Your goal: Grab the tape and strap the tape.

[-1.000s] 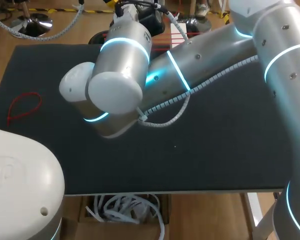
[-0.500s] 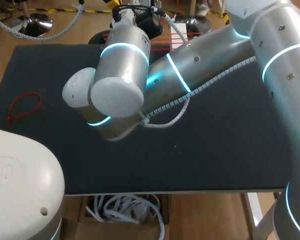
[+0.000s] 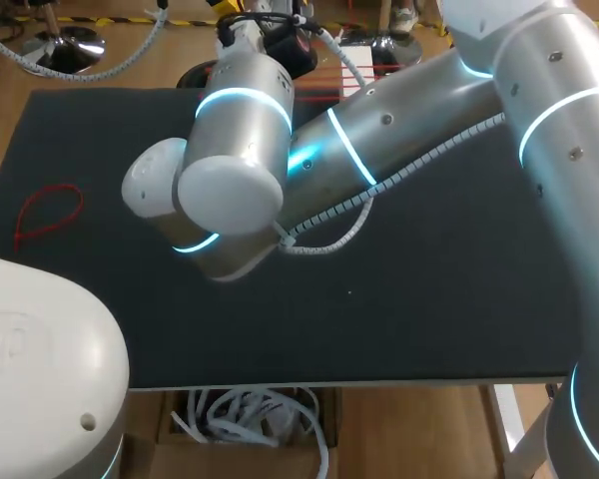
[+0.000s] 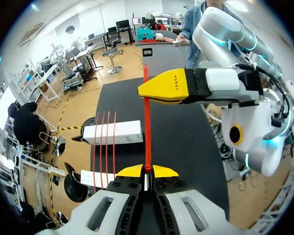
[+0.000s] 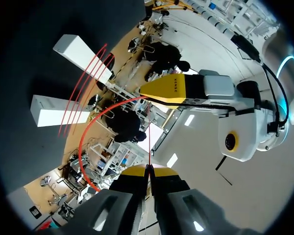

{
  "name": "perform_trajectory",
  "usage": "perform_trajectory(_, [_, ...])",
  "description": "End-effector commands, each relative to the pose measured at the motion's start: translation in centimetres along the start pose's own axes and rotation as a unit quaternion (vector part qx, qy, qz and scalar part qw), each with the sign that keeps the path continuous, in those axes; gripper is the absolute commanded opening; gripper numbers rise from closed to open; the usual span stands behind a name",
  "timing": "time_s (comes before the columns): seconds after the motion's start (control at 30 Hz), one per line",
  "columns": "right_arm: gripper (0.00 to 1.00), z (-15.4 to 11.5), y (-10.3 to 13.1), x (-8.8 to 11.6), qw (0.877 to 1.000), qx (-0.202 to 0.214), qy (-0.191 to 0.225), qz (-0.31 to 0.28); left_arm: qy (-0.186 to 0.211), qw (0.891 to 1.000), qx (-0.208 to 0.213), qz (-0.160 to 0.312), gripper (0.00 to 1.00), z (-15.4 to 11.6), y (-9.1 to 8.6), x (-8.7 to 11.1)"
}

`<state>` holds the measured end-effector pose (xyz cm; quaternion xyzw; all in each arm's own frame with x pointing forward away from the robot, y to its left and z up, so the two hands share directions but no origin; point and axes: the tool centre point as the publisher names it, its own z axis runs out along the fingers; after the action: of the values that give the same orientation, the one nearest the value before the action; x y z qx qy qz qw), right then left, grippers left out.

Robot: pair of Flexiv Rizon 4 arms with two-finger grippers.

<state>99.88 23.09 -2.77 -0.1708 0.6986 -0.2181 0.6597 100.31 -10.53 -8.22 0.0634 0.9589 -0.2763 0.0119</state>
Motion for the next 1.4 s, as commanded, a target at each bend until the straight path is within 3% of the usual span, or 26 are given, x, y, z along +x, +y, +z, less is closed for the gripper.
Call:
perform_trajectory(0.03, [0.00, 0.13, 0.19, -0.08, 1.000, -0.001, 0.001, -0.004, 0.001, 1.000, -0.002, -0.001, 0.00, -0.08, -0.07, -0.02])
perform_trajectory(1.4, [0.00, -0.08, 0.32, -0.22, 1.000, -0.002, 0.007, -0.003, 0.001, 1.000, -0.002, -0.001, 0.00, -0.08, -0.07, -0.02])
